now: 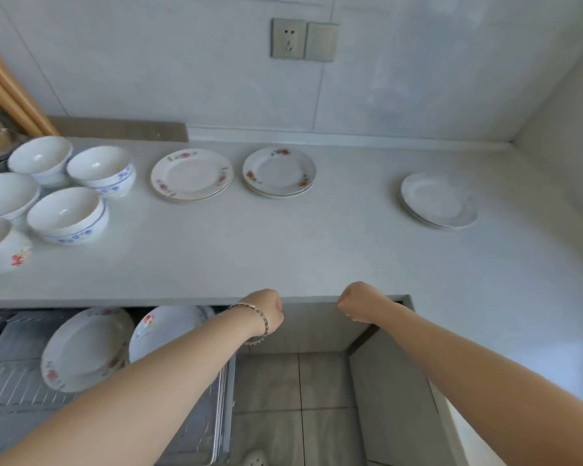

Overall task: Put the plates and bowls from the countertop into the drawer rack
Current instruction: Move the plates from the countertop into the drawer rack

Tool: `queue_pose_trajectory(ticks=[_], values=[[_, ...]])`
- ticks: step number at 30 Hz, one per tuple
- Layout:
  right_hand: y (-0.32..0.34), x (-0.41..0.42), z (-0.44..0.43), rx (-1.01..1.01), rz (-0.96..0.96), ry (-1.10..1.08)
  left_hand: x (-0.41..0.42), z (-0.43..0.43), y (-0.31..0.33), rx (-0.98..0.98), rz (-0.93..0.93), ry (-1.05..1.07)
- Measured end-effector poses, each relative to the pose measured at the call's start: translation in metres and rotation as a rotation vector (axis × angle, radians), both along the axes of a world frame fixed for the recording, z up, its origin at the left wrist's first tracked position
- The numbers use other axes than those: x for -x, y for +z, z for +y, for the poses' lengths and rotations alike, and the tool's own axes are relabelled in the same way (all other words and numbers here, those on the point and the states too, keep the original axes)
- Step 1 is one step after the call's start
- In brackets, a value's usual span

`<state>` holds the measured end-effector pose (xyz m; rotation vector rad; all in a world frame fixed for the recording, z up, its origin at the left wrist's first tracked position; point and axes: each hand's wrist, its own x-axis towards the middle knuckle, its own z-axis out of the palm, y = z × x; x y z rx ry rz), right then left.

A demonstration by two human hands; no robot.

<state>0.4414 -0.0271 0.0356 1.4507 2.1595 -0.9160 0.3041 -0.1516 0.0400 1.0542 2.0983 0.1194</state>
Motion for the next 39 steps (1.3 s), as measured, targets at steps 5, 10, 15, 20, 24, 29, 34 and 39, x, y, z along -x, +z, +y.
queue_pose_trajectory(ticks=[5,10,15,20,24,29,34,39], values=[[0.02,-0.017,0.047,-0.114,-0.059,0.01,-0.001,0.054,0.008,-0.023,-0.036,0.0],[0.027,-0.032,0.105,-0.158,-0.087,-0.006,-0.003,0.117,0.007,-0.033,-0.052,-0.025],[0.016,-0.049,0.193,-0.183,-0.078,-0.132,-0.011,0.209,-0.001,-0.055,-0.105,-0.03],[-0.011,-0.066,0.303,-0.211,-0.065,-0.26,-0.026,0.299,-0.029,-0.054,-0.187,0.068],[-0.034,-0.088,0.382,-0.212,-0.034,-0.457,-0.042,0.363,-0.051,-0.009,-0.279,0.199],[-0.061,-0.111,0.456,-0.235,-0.074,-0.593,-0.063,0.442,-0.083,-0.039,-0.415,0.38],[-0.083,-0.119,0.483,-0.2,0.057,-0.722,-0.087,0.492,-0.1,-0.098,-0.59,0.479],[-0.087,-0.128,0.483,-0.085,0.242,-0.999,-0.091,0.504,-0.099,-0.106,-0.773,0.697]])
